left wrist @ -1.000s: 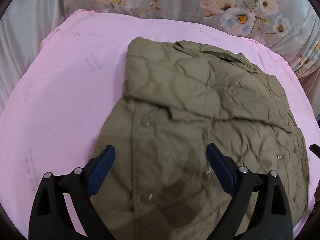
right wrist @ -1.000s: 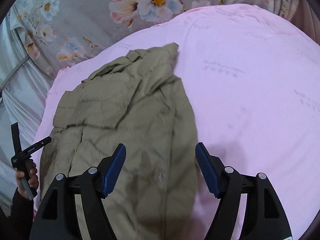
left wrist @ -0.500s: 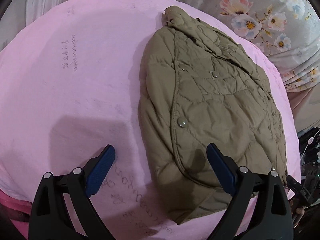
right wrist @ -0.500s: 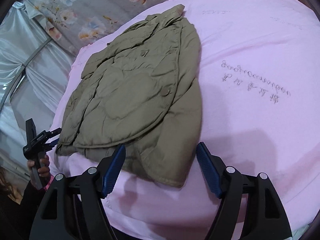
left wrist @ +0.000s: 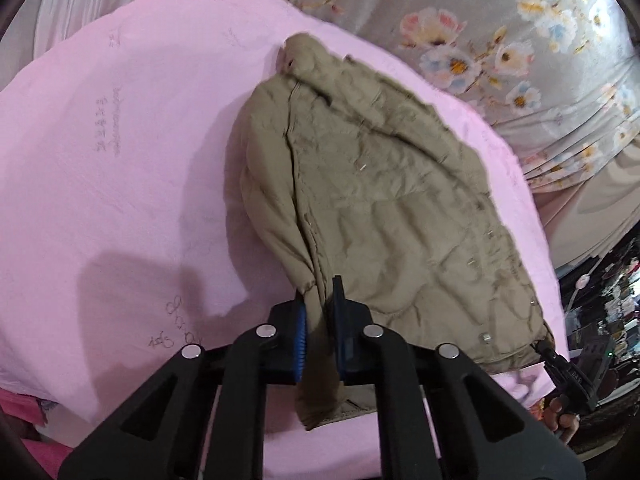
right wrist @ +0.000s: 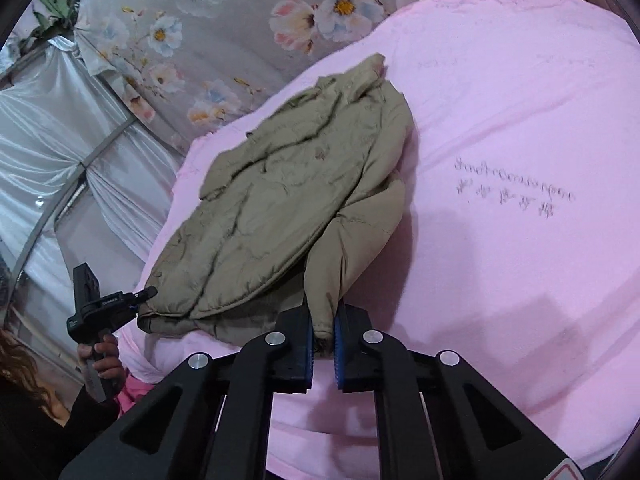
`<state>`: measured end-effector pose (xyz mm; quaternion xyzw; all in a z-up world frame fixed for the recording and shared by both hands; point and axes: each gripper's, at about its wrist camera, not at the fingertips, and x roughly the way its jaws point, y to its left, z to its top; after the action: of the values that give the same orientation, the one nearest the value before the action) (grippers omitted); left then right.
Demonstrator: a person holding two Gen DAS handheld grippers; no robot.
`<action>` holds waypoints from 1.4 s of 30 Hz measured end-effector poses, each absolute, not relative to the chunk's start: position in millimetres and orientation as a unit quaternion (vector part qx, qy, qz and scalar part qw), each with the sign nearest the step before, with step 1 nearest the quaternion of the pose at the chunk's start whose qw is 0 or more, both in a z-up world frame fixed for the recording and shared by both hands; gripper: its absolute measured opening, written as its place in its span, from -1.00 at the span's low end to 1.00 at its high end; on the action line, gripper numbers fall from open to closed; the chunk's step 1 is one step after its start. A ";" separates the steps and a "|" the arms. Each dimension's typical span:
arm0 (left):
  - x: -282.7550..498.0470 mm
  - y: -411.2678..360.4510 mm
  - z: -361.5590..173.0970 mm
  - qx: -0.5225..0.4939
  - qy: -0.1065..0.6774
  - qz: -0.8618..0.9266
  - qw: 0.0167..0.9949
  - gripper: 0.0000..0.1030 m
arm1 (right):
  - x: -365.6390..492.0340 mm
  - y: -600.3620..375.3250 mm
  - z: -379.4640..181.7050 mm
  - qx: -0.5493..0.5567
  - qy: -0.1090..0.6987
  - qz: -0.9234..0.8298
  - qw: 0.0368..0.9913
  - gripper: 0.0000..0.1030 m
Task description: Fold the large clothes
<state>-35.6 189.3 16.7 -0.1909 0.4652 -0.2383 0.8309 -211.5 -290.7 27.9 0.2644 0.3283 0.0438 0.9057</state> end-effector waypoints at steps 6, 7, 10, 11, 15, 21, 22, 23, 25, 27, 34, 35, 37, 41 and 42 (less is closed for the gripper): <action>-64.2 207.7 107.7 -0.195 0.363 -0.277 0.868 -0.90 | -235.0 -275.6 116.0 0.227 0.208 0.098 0.946 -0.88; -67.2 210.9 124.2 -0.194 0.343 -0.280 0.875 -0.90 | -237.5 -273.2 130.9 0.219 0.188 0.101 0.952 -0.88; -64.0 215.9 167.9 -0.189 0.297 -0.287 0.891 -0.90 | -238.3 -271.9 177.6 0.185 0.129 0.098 0.969 -0.89; -58.1 215.1 178.7 -0.186 0.286 -0.290 0.894 -0.90 | -233.8 -272.7 190.1 0.176 0.116 0.095 0.973 -0.89; -13.3 198.4 202.9 -0.157 0.259 -0.275 0.912 -0.90 | -194.3 -283.3 219.5 0.162 0.090 0.084 0.979 -0.89; 100.0 147.1 168.9 -0.108 0.311 -0.215 0.919 -0.88 | -78.8 -298.2 206.7 0.162 0.127 0.018 0.978 -0.90; 117.6 135.9 160.4 -0.096 0.321 -0.203 0.920 -0.88 | -56.6 -303.2 199.5 0.167 0.135 0.008 0.977 -0.90; 128.7 128.0 152.7 -0.086 0.326 -0.193 0.921 -0.88 | -42.2 -305.4 193.8 0.171 0.142 -0.001 0.975 -0.90; 157.3 107.2 132.8 -0.067 0.340 -0.174 0.922 -0.88 | -11.3 -312.4 179.2 0.181 0.156 -0.021 0.971 -0.90; 186.1 88.1 109.9 -0.047 0.356 -0.156 0.920 -0.88 | 19.2 -320.7 162.4 0.188 0.176 -0.043 0.965 -0.90; 238.1 59.1 42.4 -0.027 0.403 -0.132 0.905 -0.84 | 99.1 -337.4 87.1 0.184 0.256 -0.112 0.942 -0.90; 240.5 55.8 35.8 -0.022 0.405 -0.129 0.905 -0.83 | 104.7 -339.0 79.1 0.184 0.264 -0.116 0.940 -0.90; 245.3 49.7 22.3 -0.011 0.407 -0.126 0.904 -0.81 | 113.9 -341.1 62.8 0.181 0.280 -0.125 0.935 -0.90; 247.0 43.7 7.2 -0.004 0.401 -0.127 0.907 -0.77 | 123.3 -342.5 39.1 0.181 0.305 -0.130 0.926 -0.90; 246.8 43.1 3.5 -0.005 0.397 -0.127 0.909 -0.77 | 124.6 -342.8 36.2 0.181 0.309 -0.130 0.925 -0.90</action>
<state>246.8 43.1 3.5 -0.0054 0.3975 -0.1270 0.9088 124.6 -342.8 36.2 0.1813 0.3086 -0.1297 0.9247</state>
